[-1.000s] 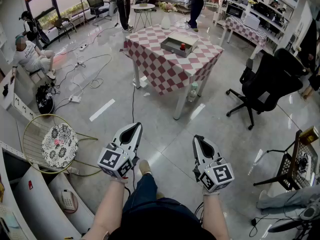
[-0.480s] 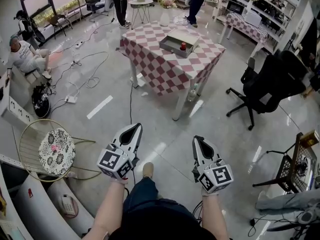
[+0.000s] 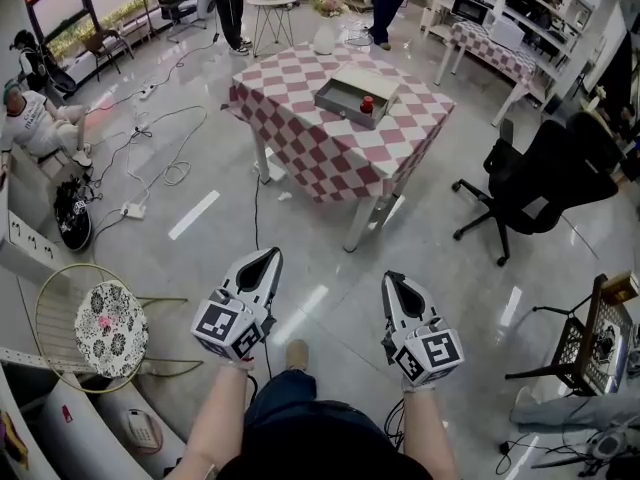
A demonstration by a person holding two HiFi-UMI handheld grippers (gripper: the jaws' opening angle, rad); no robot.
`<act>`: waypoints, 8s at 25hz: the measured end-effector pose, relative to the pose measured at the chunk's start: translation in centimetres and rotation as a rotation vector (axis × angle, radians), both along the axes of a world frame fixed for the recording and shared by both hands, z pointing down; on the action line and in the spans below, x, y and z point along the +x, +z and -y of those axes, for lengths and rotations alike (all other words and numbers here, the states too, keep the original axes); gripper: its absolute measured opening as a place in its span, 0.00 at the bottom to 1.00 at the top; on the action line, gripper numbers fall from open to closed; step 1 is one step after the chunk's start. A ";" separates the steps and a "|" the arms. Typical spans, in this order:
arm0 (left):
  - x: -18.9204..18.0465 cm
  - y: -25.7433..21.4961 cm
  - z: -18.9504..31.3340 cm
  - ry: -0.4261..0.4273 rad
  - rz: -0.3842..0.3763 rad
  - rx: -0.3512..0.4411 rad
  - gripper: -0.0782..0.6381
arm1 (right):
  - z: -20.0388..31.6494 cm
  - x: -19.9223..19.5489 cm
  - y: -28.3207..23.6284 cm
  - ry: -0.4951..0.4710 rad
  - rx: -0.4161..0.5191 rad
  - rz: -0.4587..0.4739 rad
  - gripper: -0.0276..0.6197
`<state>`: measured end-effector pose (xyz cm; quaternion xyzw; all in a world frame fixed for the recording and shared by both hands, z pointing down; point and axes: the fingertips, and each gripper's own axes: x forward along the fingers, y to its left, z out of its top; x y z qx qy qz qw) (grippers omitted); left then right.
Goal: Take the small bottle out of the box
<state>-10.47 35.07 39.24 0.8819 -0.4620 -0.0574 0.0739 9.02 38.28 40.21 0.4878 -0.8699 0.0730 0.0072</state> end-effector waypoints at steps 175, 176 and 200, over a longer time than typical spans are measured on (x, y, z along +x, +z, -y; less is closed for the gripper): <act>13.7 9.6 65.6 0.456 0.045 -0.195 0.13 | 63.3 3.3 10.9 0.140 -0.199 -0.115 0.24; 13.7 9.6 65.8 0.460 0.049 -0.195 0.13 | 63.7 3.2 11.0 0.141 -0.203 -0.114 0.26; 13.4 11.4 68.2 0.461 0.065 -0.224 0.13 | 67.7 2.8 13.6 0.167 -0.274 -0.218 0.30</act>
